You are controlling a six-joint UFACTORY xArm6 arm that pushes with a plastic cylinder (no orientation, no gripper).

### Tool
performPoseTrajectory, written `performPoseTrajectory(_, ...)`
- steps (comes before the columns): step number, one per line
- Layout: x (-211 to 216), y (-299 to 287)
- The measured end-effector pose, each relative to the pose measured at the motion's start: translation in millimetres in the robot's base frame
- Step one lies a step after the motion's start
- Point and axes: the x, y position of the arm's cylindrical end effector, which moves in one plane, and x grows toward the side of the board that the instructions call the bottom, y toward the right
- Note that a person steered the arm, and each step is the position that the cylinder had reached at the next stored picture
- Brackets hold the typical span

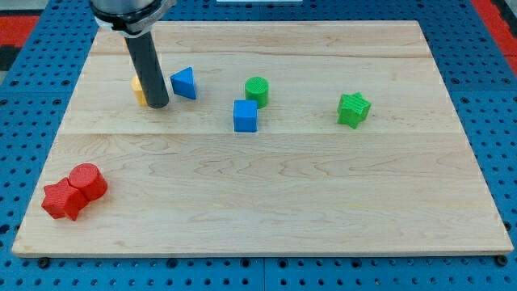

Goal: Move the yellow heart closer to the yellow hexagon

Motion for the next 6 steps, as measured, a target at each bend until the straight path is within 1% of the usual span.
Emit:
performPoseTrajectory(2,-2,-34)
performPoseTrajectory(3,-19,-41)
performPoseTrajectory(5,-72,-41)
performPoseTrajectory(6,-83,-41)
